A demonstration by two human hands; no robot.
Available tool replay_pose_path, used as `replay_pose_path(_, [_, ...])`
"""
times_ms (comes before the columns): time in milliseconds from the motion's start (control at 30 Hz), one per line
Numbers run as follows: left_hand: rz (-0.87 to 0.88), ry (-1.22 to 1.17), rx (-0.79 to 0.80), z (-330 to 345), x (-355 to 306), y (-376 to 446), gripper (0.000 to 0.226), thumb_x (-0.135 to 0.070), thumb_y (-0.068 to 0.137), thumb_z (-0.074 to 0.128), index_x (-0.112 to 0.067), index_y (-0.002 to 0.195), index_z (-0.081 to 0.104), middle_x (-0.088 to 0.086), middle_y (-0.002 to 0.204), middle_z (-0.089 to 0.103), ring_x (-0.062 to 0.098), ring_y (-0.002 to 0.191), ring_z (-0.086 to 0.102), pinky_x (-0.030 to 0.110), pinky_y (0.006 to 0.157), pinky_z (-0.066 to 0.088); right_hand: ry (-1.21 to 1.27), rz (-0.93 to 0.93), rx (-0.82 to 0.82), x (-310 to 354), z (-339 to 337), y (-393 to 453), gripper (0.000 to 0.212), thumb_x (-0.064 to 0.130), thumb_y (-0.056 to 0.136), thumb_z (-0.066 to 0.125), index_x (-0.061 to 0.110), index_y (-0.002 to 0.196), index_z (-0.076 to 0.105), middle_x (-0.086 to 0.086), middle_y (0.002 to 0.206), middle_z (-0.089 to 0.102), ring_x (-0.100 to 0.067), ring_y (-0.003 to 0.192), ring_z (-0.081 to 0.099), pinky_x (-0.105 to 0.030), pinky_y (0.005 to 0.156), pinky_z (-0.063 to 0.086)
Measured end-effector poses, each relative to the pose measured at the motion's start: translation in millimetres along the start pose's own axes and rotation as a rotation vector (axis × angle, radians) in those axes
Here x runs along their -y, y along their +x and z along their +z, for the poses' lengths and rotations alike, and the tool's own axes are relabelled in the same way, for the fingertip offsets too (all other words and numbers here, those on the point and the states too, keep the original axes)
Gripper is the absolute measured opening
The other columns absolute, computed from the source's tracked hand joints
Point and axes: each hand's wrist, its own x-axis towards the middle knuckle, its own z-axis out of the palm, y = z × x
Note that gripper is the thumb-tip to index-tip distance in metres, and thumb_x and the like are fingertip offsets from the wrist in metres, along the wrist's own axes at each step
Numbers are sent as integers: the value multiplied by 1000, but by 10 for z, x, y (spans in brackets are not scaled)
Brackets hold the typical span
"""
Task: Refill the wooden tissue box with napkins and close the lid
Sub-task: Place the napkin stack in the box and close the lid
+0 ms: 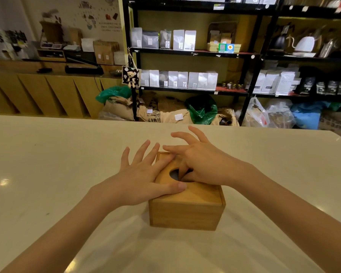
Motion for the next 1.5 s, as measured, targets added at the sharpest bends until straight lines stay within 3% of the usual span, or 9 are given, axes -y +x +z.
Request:
replay_pose_path(333, [47,-53,-33,18,12,11,102,-94,44,9,-52,136,-8,-8,155,-20,14,137,-30,52,108,-21,142,51,-109,-51,-141,-224,22,35,91,48,28,100,66,14,139,46,-5,136,19,-29,112,-6])
replay_pose_path(533, [117,-291,-123,-66,-51,2,68,-83,48,35,-67,112,23,-16,154,6,4,139,-10,47,113,-8,373,163,-156,-36,-192,-358,13,28,95,40,26,102,51,4,115,60,-14,106,50,-27,95,37])
replay_pose_path(633, [116,-433,-139,-130,-111,-8,70,-69,56,59,-47,121,44,-18,145,29,2,136,10,42,114,11,453,170,-177,-33,-178,-399,8,27,96,36,29,97,44,0,105,63,-16,93,55,-33,81,49])
replay_pose_path(833, [127,-756,-97,-271,-174,-5,5,-25,76,68,-28,76,64,-27,103,52,-5,96,46,5,72,35,592,141,-247,-7,-98,-428,11,33,94,38,42,89,38,14,96,56,-7,93,55,-20,78,49])
replay_pose_path(933, [177,-800,-85,-314,-157,-22,8,-17,77,68,-25,77,66,-21,98,61,-1,95,53,8,70,39,754,164,-297,-50,-82,-437,21,39,83,55,46,97,40,19,100,54,0,101,50,-10,82,43])
replay_pose_path(1067, [239,-779,-146,-351,-166,-67,16,-10,78,65,-26,75,65,-5,93,68,7,89,61,18,75,51,687,195,-80,-106,-15,-415,64,48,70,70,35,126,42,14,124,43,-1,114,35,-19,93,34])
replay_pose_path(1200, [295,-852,-228,-372,-172,-116,28,5,79,59,-21,68,59,-6,84,71,7,85,65,23,74,55,640,151,-71,-64,45,-383,52,42,74,69,28,122,54,9,125,46,-6,114,32,-24,96,30])
replay_pose_path(1333, [364,-1023,-252,-383,-178,-162,35,20,76,52,-13,85,53,-16,85,72,10,78,68,27,69,57,775,149,-128,-62,45,-378,35,29,75,72,21,108,64,6,109,59,-6,100,49,-24,87,42])
replay_pose_path(1500, [332,-1150,-374,-367,-143,-114,56,16,73,54,-33,102,51,-12,102,62,1,76,64,15,64,54,1020,156,-252,-117,33,-438,28,14,73,74,36,85,61,29,78,64,11,81,58,-8,72,46])
